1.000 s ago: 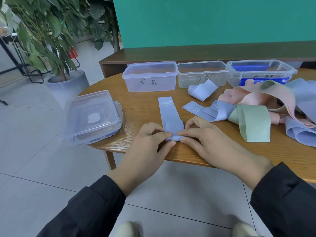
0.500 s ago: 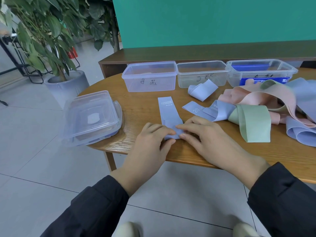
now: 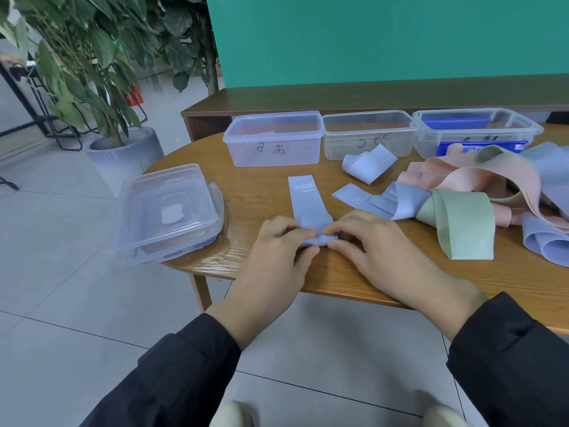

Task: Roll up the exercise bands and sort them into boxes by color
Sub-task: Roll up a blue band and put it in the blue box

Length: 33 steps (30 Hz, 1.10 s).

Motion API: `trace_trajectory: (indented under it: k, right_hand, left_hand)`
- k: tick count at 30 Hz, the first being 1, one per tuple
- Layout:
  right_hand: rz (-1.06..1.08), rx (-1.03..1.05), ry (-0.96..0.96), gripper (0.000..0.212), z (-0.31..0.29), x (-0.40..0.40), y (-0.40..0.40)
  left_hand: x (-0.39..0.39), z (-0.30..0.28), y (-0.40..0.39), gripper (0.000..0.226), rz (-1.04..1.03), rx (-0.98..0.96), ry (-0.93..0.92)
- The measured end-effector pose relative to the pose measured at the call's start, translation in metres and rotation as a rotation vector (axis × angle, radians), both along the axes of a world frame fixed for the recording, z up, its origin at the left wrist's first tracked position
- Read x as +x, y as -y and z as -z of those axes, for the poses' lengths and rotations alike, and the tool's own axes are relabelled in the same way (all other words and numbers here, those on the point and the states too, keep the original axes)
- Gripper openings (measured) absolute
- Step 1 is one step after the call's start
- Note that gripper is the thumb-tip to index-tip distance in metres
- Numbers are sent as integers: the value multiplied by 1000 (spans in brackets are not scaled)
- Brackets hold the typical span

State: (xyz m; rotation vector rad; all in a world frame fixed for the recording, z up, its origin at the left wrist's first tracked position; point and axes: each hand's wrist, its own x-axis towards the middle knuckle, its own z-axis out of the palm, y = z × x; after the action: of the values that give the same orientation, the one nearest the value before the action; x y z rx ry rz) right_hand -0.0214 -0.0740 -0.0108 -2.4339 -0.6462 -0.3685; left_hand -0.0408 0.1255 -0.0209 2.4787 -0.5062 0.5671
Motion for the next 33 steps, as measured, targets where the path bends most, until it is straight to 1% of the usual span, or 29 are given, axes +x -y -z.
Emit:
trace_trajectory:
  k: [5, 8, 11, 16, 20, 23, 26, 29, 33]
  right_hand:
    - [6, -4, -10, 15, 1, 1, 0]
    - [-2, -2, -23, 15, -1, -2, 2]
    - [-23, -21, -46, 16, -2, -8, 5]
    - [-2, -20, -48, 18, -1, -14, 6]
    - [23, 9, -6, 16, 0, -13, 3]
    - [8, 57, 13, 4, -2, -13, 0]
    - [5, 44, 9, 5, -2, -10, 0]
    - [8, -2, -13, 15, 0, -7, 1]
    - [11, -13, -41, 19, -2, -4, 0]
  left_hand:
    - [-1, -5, 1, 30, -15, -75, -63]
    - [-6, -7, 0, 19, -5, -126, -82]
    - [-11, -7, -2, 9, 12, -110, -73]
    - [-15, -6, -3, 4, 25, -89, -22]
    - [-13, -4, -2, 13, 3, -83, -23]
    - [-11, -3, -1, 14, -15, -70, -31]
    - [-9, -2, -1, 20, -40, -44, -51]
    - [-7, 0, -1, 31, -57, -7, -59]
    - [-7, -2, 0, 32, -57, 2, -42]
